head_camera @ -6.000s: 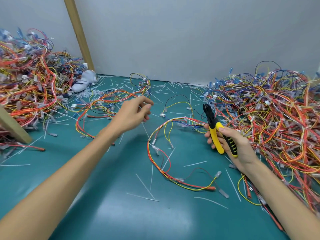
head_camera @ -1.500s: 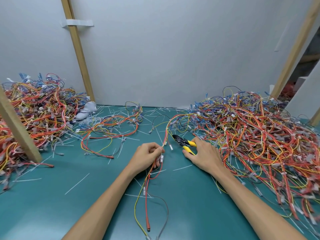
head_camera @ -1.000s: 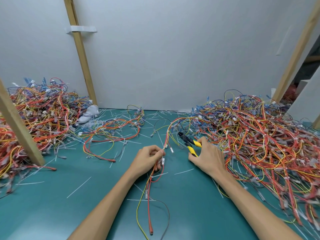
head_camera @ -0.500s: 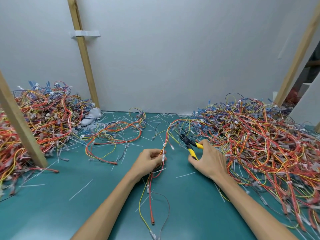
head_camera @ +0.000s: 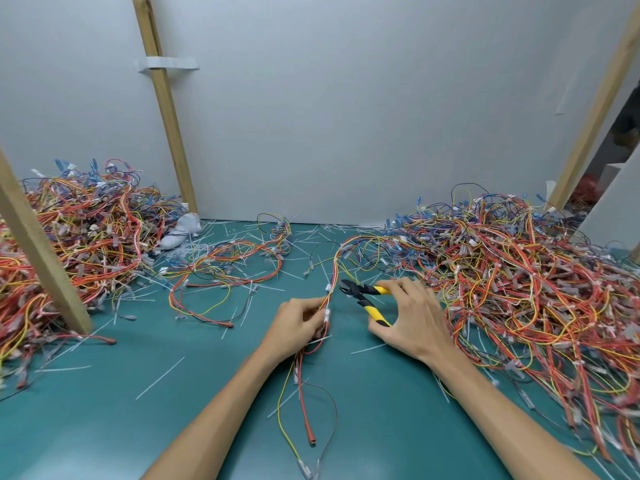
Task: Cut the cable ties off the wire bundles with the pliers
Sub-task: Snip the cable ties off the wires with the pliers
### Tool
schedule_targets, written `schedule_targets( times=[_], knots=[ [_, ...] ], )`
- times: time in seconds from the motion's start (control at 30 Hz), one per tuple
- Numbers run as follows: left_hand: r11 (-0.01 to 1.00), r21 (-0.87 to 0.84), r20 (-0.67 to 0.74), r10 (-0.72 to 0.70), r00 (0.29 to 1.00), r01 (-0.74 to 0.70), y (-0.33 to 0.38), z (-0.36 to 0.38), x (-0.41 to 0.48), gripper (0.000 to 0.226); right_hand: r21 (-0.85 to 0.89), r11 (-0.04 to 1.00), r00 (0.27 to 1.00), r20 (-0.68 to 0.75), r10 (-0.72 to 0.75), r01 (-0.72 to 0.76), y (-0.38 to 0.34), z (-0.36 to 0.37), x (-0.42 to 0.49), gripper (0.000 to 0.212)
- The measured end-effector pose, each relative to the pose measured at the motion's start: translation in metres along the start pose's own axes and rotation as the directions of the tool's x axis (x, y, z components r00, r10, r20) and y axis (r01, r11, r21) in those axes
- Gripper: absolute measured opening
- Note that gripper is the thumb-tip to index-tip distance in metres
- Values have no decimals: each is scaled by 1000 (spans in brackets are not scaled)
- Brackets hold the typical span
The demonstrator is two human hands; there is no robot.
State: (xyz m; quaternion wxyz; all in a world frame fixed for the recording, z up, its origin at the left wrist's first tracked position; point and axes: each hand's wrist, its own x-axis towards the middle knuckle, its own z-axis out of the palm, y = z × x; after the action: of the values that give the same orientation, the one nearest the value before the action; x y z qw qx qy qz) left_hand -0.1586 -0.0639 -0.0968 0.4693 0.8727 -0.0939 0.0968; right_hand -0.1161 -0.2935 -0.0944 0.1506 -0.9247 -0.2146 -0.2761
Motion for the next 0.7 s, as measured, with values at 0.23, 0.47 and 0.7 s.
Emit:
schedule_targets(
  times=[0.23, 0.47, 0.7],
  knots=[
    [994, 88, -6, 72, 997, -71, 4, 3, -3, 18, 10, 1000, 1000, 9, -20, 20, -5, -6, -1, 59],
    [980, 159, -5, 122, 993, -120, 6, 3, -3, 18, 48, 997, 998, 29, -58, 57, -5, -6, -1, 57],
    [953, 245, -50, 195, 980, -177, 4, 3, -2, 20, 79, 994, 996, 26, -81, 78, -1, -2, 0, 50]
  ],
)
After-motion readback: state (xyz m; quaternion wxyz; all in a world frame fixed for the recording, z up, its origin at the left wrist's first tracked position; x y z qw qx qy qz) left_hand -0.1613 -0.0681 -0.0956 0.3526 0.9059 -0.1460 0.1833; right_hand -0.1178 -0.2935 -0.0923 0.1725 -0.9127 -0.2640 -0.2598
